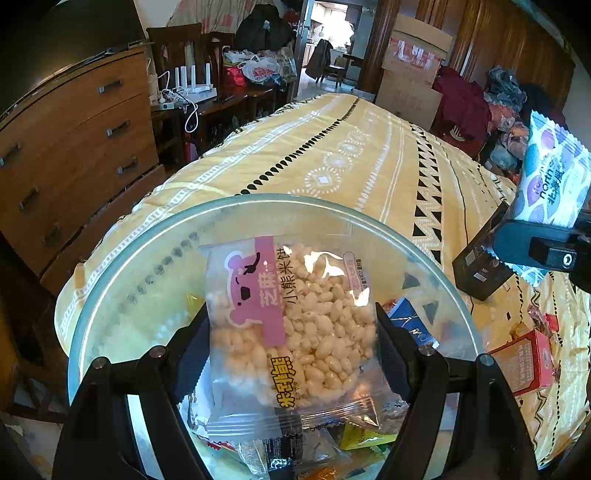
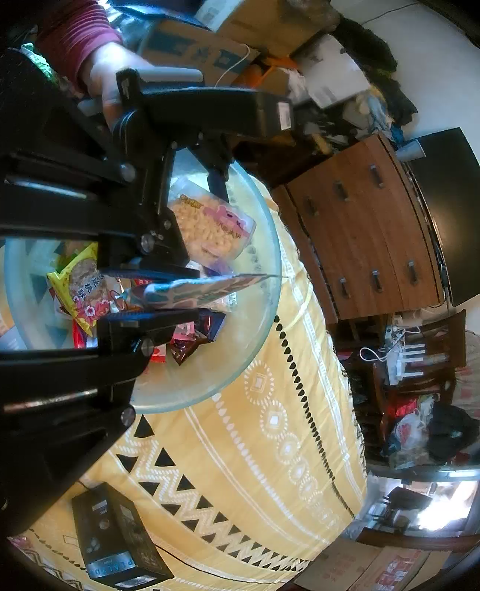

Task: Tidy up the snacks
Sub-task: 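Lower both snacks into the glass bowl and open both tools, then return both open tools from the bowl to the snacks on the bedspread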

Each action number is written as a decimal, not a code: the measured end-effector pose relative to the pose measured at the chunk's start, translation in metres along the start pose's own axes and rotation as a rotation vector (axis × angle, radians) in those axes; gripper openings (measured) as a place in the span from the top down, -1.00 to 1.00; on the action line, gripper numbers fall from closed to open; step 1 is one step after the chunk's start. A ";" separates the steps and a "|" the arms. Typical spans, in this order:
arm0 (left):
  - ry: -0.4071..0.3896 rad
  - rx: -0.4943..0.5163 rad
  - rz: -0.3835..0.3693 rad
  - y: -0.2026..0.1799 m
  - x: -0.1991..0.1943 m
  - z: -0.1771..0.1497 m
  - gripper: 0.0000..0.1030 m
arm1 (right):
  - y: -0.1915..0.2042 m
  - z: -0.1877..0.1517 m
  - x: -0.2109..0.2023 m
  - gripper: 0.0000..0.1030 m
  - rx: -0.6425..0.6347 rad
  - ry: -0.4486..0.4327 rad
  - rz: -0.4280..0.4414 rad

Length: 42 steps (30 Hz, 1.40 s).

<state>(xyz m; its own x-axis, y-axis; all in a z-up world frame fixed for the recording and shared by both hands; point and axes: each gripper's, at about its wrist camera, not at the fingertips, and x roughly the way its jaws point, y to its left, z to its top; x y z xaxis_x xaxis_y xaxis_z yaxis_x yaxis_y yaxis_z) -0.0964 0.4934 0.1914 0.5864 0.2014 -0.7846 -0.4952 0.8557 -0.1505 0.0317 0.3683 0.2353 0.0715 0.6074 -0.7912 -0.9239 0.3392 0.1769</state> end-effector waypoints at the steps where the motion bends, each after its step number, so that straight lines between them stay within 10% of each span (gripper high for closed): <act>1: 0.002 0.000 0.000 0.001 0.001 0.000 -0.56 | 0.000 0.000 0.001 0.72 0.001 0.000 0.000; 33: 0.031 -0.035 0.015 0.006 0.009 -0.004 -0.72 | -0.012 -0.008 0.020 0.66 0.044 0.048 0.002; 37: 0.017 -0.032 0.017 0.003 0.006 -0.004 -0.80 | -0.012 -0.010 0.019 -0.23 0.047 0.039 -0.004; 42: 0.009 -0.040 0.016 0.005 0.005 -0.004 -0.99 | -0.013 -0.011 0.013 -0.36 0.051 0.008 -0.015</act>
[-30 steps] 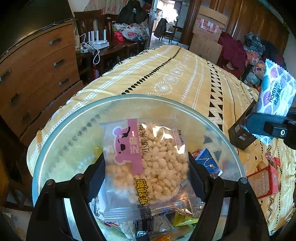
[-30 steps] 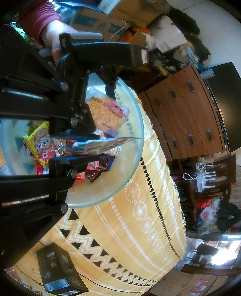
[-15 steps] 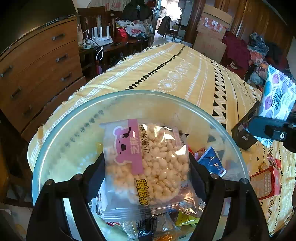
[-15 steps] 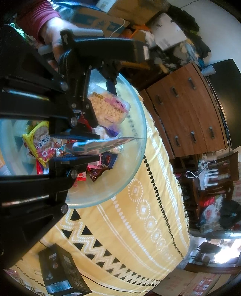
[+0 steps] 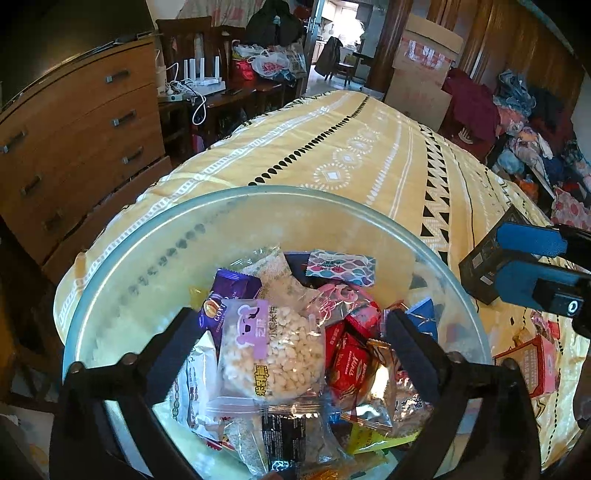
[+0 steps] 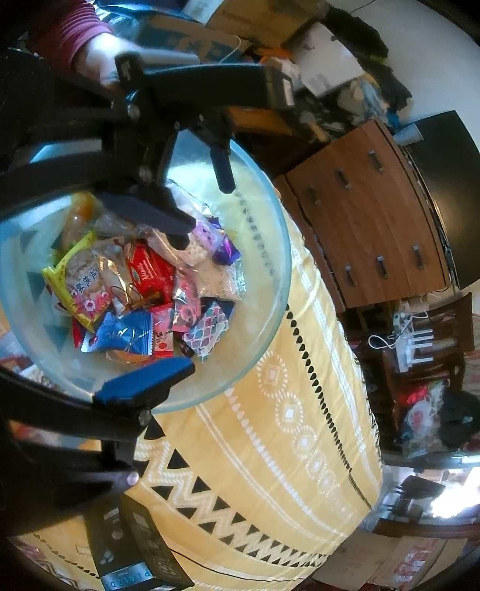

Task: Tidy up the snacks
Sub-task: 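Return both open tools from the bowl to the snacks on the bedspread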

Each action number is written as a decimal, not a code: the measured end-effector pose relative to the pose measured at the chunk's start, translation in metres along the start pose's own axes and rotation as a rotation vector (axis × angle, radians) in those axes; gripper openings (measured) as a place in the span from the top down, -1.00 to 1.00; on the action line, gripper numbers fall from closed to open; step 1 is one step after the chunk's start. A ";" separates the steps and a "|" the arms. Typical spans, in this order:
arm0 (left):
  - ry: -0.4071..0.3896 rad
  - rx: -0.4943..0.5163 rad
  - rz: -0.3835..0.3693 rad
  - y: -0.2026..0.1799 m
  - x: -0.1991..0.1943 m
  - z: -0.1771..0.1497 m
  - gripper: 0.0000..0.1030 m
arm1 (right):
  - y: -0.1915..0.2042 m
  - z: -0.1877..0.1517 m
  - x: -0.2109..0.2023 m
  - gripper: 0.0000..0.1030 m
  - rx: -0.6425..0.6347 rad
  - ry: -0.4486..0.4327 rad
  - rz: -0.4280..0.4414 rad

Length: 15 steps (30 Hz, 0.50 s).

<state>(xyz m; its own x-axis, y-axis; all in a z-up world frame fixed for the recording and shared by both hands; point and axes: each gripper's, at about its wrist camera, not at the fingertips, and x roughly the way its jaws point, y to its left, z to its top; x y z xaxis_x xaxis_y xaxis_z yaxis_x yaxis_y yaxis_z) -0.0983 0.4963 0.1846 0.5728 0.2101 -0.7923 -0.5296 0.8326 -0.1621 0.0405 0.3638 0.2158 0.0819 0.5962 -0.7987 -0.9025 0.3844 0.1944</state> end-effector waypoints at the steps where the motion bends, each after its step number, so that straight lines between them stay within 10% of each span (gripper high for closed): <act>1: 0.001 -0.001 -0.001 0.000 0.000 0.000 -0.99 | 0.000 0.000 -0.001 -0.37 0.000 -0.006 0.001; 15: -0.092 0.030 0.069 -0.030 -0.042 -0.009 -0.99 | -0.003 -0.024 -0.062 -0.57 0.000 -0.173 -0.033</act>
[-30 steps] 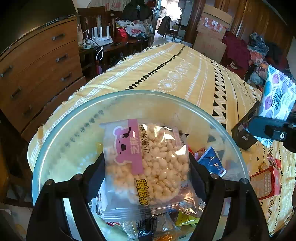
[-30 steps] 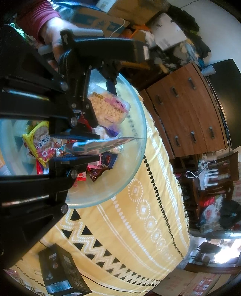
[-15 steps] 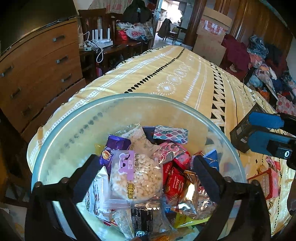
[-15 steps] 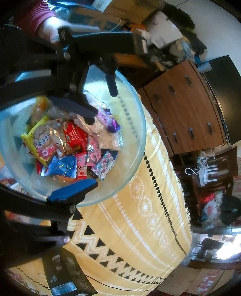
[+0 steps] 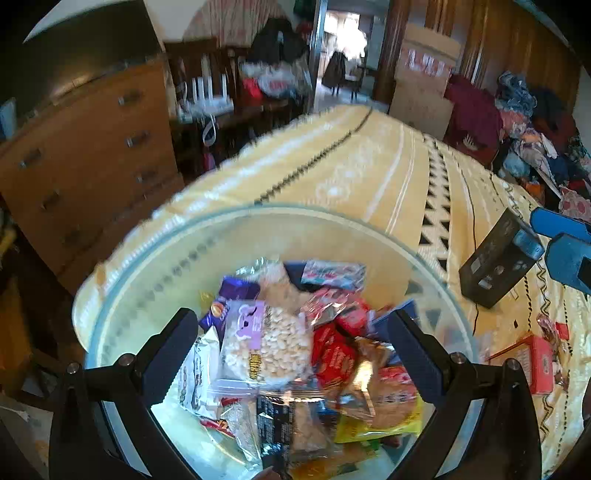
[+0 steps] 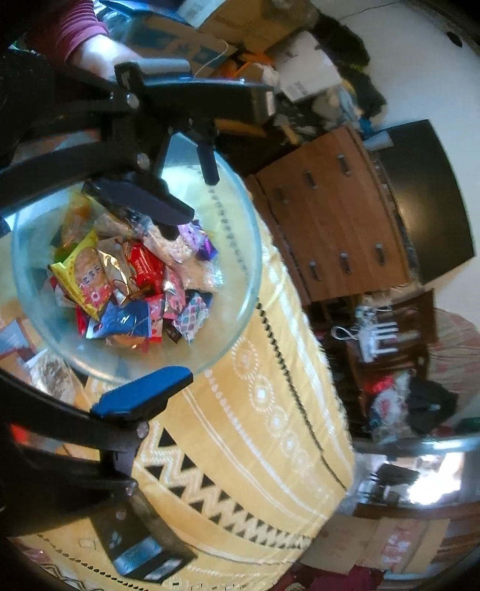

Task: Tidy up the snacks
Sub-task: 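Return both open tools from the bowl to the snacks on the bedspread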

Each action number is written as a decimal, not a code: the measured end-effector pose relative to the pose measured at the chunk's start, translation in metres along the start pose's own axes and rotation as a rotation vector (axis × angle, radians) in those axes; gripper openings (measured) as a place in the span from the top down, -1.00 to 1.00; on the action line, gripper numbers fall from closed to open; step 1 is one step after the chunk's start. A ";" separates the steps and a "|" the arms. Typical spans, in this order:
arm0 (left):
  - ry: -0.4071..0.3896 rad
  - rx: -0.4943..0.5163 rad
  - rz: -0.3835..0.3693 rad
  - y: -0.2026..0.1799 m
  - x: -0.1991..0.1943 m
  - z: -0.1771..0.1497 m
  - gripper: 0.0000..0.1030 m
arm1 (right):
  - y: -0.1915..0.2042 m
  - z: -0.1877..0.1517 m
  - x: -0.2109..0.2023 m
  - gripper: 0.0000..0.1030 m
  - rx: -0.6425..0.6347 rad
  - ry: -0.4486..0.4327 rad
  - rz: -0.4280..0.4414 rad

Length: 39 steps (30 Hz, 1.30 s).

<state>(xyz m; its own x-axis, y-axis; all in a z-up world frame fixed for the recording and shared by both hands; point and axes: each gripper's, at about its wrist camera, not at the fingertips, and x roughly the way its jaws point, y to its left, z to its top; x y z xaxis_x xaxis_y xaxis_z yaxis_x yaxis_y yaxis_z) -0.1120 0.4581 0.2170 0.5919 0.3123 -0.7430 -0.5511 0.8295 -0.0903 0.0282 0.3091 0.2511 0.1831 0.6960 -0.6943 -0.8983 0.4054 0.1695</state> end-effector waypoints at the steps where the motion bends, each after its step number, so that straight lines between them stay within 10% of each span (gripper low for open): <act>1: -0.022 0.007 -0.005 -0.007 -0.010 0.000 -0.99 | -0.002 -0.003 -0.010 -0.60 0.000 -0.021 -0.004; 17: -0.157 0.252 -0.188 -0.218 -0.094 -0.048 -0.99 | -0.066 -0.119 -0.199 -0.98 0.095 -0.330 -0.310; 27: -0.054 0.416 -0.317 -0.363 -0.075 -0.123 -0.99 | -0.141 -0.249 -0.259 -0.99 0.344 -0.318 -0.521; 39: 0.120 0.550 -0.325 -0.445 -0.001 -0.222 -0.99 | -0.199 -0.393 -0.243 -0.99 0.570 -0.128 -0.625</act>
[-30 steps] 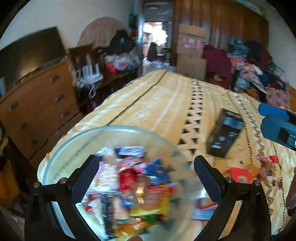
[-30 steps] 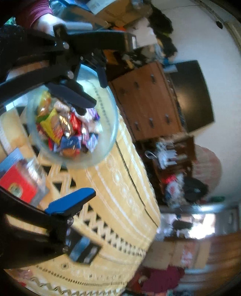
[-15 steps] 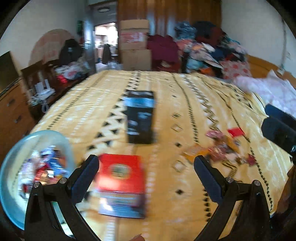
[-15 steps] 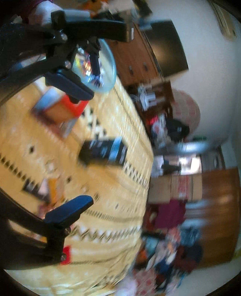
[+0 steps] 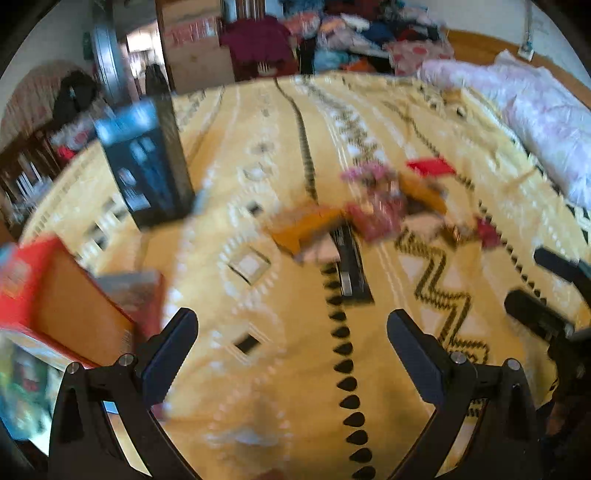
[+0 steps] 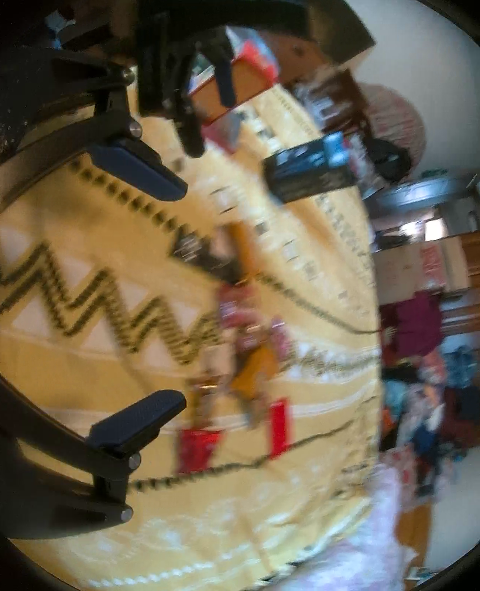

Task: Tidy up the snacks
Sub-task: 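Return both open tools from the bowl to the snacks on the bedspread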

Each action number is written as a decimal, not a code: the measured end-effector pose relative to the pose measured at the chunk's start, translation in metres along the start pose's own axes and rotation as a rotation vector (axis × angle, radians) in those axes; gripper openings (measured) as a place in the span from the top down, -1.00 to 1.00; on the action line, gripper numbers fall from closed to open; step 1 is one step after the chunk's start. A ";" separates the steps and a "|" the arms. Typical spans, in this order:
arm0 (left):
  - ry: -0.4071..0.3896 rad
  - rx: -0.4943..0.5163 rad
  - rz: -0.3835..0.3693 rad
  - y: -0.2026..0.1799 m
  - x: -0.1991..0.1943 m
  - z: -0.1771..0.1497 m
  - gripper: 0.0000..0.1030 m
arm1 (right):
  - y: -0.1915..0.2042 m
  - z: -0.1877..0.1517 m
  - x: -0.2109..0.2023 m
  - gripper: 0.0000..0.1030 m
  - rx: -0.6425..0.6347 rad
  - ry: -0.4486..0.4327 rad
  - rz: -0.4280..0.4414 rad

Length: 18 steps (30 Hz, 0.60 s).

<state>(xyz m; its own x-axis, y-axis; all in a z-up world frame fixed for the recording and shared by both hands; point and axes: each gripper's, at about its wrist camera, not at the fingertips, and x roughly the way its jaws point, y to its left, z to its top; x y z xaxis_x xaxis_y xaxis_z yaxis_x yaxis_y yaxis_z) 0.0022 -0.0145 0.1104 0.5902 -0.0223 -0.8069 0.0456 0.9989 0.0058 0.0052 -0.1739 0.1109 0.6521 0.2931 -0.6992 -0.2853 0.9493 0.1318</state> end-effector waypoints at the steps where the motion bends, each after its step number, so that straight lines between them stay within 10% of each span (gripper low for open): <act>1: 0.022 -0.010 -0.003 0.000 0.010 -0.003 -0.99 | -0.004 -0.007 0.005 -0.99 0.007 0.018 -0.004; 9: 0.150 -0.114 0.018 0.010 0.089 -0.033 -0.99 | -0.037 -0.052 0.051 -0.99 0.052 0.146 -0.033; 18: 0.063 -0.089 0.066 0.005 0.097 -0.046 -1.00 | -0.038 -0.065 0.072 -1.00 0.014 0.163 -0.066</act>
<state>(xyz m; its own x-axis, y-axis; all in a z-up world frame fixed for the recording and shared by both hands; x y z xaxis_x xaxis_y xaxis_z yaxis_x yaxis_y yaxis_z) 0.0225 -0.0102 0.0043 0.5377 0.0434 -0.8420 -0.0652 0.9978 0.0099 0.0174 -0.1962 0.0104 0.5463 0.2087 -0.8111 -0.2354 0.9677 0.0905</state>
